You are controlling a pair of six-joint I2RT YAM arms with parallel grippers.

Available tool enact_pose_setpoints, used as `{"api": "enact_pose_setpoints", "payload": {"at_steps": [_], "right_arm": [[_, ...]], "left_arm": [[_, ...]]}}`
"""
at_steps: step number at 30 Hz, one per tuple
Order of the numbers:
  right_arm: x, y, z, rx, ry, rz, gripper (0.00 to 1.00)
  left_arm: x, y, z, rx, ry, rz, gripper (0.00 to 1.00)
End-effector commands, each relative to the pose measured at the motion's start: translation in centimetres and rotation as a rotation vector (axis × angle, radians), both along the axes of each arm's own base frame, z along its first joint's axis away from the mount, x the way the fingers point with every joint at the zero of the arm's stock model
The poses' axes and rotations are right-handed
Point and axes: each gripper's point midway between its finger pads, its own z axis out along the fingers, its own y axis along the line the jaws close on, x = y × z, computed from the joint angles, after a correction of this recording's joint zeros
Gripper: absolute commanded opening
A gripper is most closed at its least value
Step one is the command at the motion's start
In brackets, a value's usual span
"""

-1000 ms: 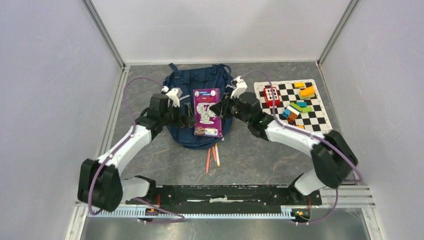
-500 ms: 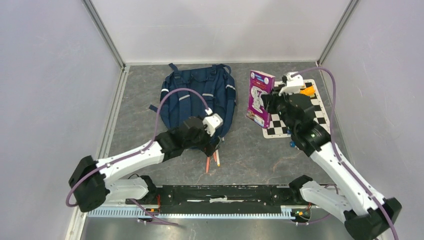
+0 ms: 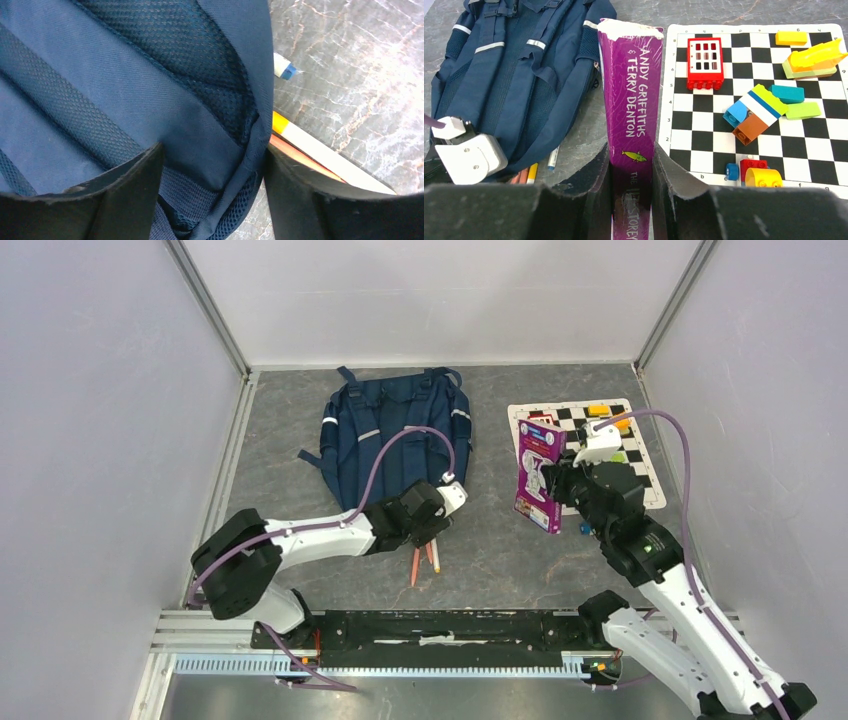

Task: Pack the student bag
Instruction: Pick up the book from the center of the board, then place the book in the student bag.

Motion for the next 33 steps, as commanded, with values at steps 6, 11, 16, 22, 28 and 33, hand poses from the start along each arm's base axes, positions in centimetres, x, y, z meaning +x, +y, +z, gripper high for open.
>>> {"api": "enact_pose_setpoints", "payload": {"at_steps": [6,11,16,22,28,33], "right_arm": [[-1.1,-0.1,3.5,0.066,-0.094,0.019,0.0],[-1.8,1.4,1.7,0.126,-0.035,0.081,0.0],[-2.8,5.3,-0.2,0.312,0.049,0.218,0.0],[-4.0,10.3,-2.5,0.588,0.163,0.392,0.0],[-4.0,12.4,-2.1,0.663,0.212,0.437,0.0],[-3.7,15.6,-2.1,0.678,0.273,0.486,0.0]], "left_arm": [[3.4,1.5,5.9,0.004,-0.214,0.132,0.29],[4.4,2.4,13.4,-0.085,-0.362,0.169,0.08],[5.5,2.2,19.2,-0.118,-0.417,0.169,0.02],[7.3,2.4,23.7,-0.203,-0.5,0.191,0.02],[7.2,1.1,24.3,-0.335,-0.477,0.126,0.02],[6.7,1.1,24.6,-0.406,-0.492,0.112,0.02]]}}
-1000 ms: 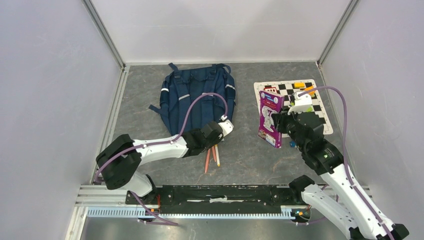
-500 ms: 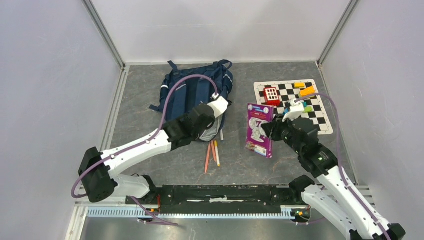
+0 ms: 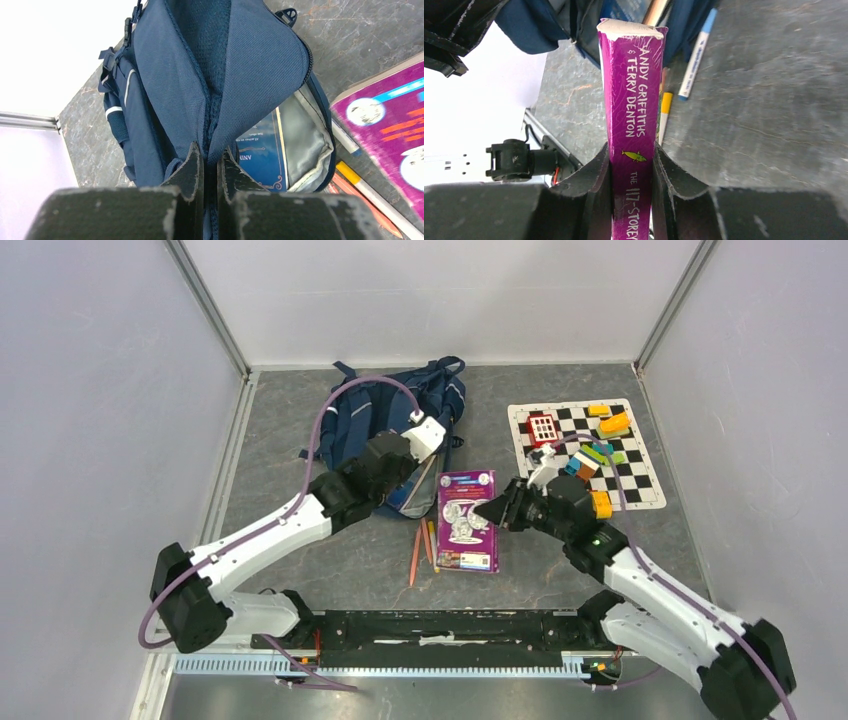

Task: Pack the student bag
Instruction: Place the book in the student bag.

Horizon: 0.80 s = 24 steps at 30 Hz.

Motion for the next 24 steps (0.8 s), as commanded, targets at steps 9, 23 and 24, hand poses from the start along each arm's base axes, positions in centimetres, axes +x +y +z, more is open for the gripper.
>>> {"api": "enact_pose_setpoints", "payload": {"at_steps": [9,23,24], "right_arm": [[4.1,8.9,8.7,0.291,-0.099,0.1,0.0],[12.8,10.0,10.9,0.527,-0.16,-0.172,0.0],[13.3,9.6,10.5,0.528,-0.163,-0.203,0.0]], "left_arm": [[-0.8,-2.3,6.5,-0.296,-0.174,-0.126,0.02],[-1.9,-2.4,7.5,-0.354,-0.172,-0.163,0.02],[-2.0,-2.4,7.6,-0.356,-0.173,-0.164,0.02]]}}
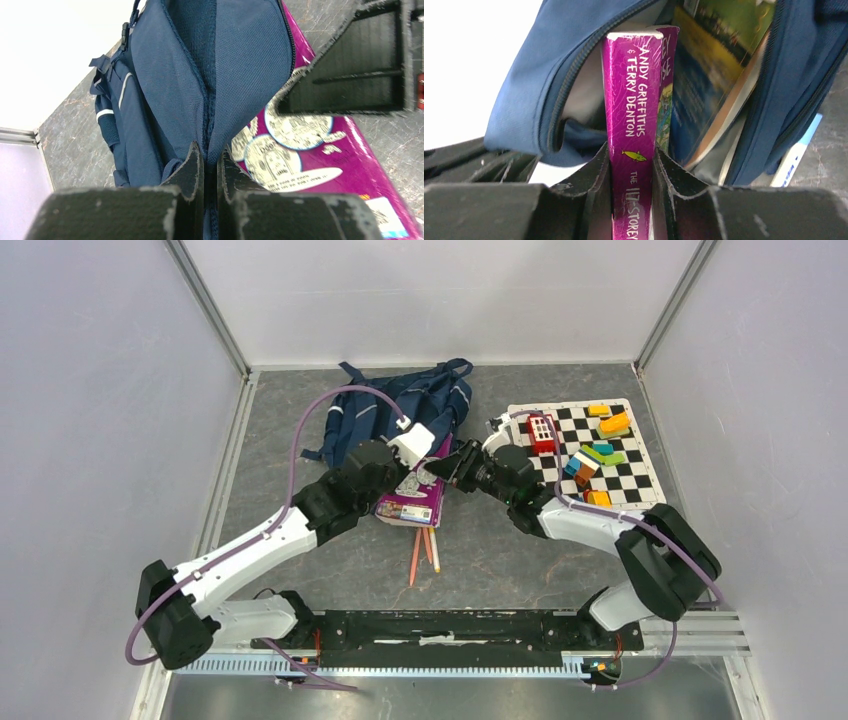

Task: Pack the student bag
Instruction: Place the book in the student bag.

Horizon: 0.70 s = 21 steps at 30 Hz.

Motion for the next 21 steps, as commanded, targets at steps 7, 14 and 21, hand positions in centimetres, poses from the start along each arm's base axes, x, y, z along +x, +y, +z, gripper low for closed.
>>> {"api": "enact_pose_setpoints", "payload": {"at_steps": [7,14,21], "right_arm": [[7.6,-2.3,9.6,0.289,-0.273,-0.352,0.0],[10.4,-1.3,7.7,0.182,-0.293,-0.428,0.0],[11.5,0.4,3.8,0.017,-0.317,-0.448,0.0]], "left_arm": [[-0.9,-2.9,7.7,-0.27,-0.137,-0.111,0.02],[-1.0,-3.2,7.8,-0.278,-0.128,-0.123,0.02],[-1.3,-4.2,7.2,-0.28,-0.083,-0.161,0.02]]}}
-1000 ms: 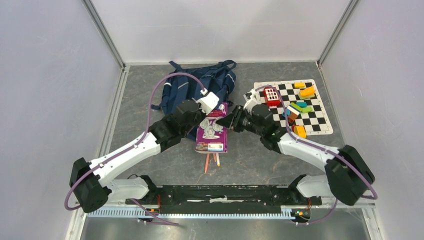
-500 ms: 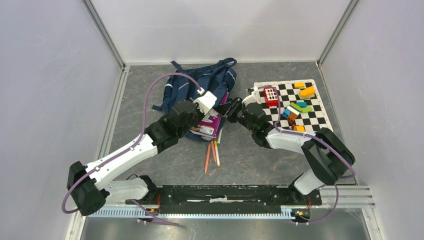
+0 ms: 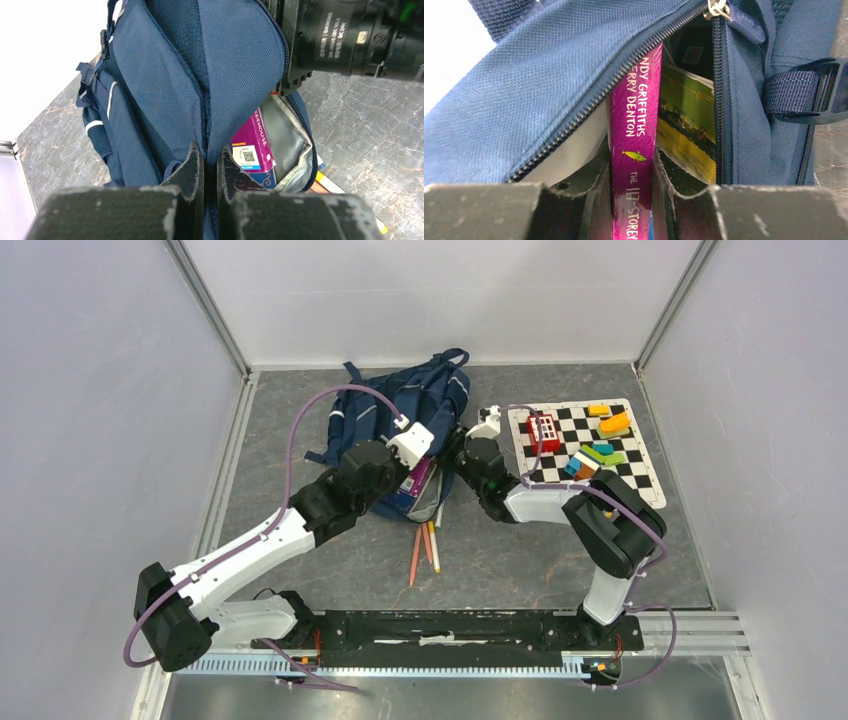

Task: Pack the student bag
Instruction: Place the book in the student bag.

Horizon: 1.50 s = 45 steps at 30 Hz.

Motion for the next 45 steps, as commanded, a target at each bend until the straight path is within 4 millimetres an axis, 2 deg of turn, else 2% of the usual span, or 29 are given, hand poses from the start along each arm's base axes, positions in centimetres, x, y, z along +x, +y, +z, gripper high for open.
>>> {"api": "enact_pose_setpoints", "payload": {"at_steps": [1,7,8,15,17,20,24,28,31,35,37,39,40,41,42,43,45], "right_arm": [[2.7,-0.4,5.3,0.051,-0.193,-0.143,0.0],[3.2,1.9,1.3,-0.056,-0.123,-0.127,0.0],[3.1,1.8,1.0,-0.058,-0.119,-0.123,0.04],[0.5,-1.2,0.8,-0.108,-0.114,-0.138,0.5],[-0.8,-1.6,1.2,-0.108,-0.132,-0.096,0.68],[-3.3,-2.1,1.8,-0.115,-0.169,-0.015,0.81],[-6.3,-4.5,1.3,-0.157,-0.181,0.021,0.88],[-7.9,-8.2,1.1,-0.298,-0.202,-0.026,0.92],[-7.6,-11.0,0.9,-0.437,-0.223,-0.036,0.94],[-5.5,-14.0,0.2,-0.641,-0.19,0.014,0.9],[-5.1,-14.6,0.1,-0.754,-0.191,0.044,0.88],[-5.4,-14.7,0.4,-0.813,-0.223,0.087,0.88],[-5.6,-14.7,0.6,-0.827,-0.239,0.103,0.88],[-5.9,-14.6,0.7,-0.829,-0.249,0.119,0.89],[-6.2,-14.5,0.8,-0.825,-0.254,0.131,0.89],[-6.6,-14.5,0.9,-0.819,-0.261,0.14,0.89],[-7.5,-14.3,0.7,-0.79,-0.261,0.155,0.88]], "left_arm": [[-0.7,-3.5,6.8,-0.228,-0.094,-0.118,0.02],[-0.7,-3.8,6.3,-0.229,-0.075,-0.126,0.02],[-0.7,-3.9,6.1,-0.229,-0.07,-0.126,0.02],[0.1,-3.5,5.3,-0.202,-0.037,-0.076,0.02],[0.4,-3.3,5.2,-0.21,-0.024,-0.062,0.02],[1.0,-2.8,4.7,-0.195,-0.003,-0.029,0.02],[1.4,-2.7,4.0,-0.182,0.03,-0.015,0.02],[1.6,-2.6,3.5,-0.157,0.052,-0.003,0.02],[1.5,-2.8,3.1,-0.144,0.069,-0.012,0.02],[0.8,-3.6,1.7,-0.104,0.132,-0.068,0.05],[0.1,-4.2,0.6,-0.095,0.18,-0.116,0.1],[-1.0,-5.1,-0.3,-0.097,0.234,-0.175,0.21],[-1.7,-5.5,-0.7,-0.11,0.27,-0.21,0.35],[-2.2,-5.8,-1.0,-0.12,0.298,-0.223,0.56],[-2.5,-5.8,-1.1,-0.132,0.317,-0.219,0.71],[-2.7,-5.5,-1.0,-0.152,0.328,-0.197,0.8],[-3.1,-4.8,-0.7,-0.2,0.338,-0.145,0.89]]}}
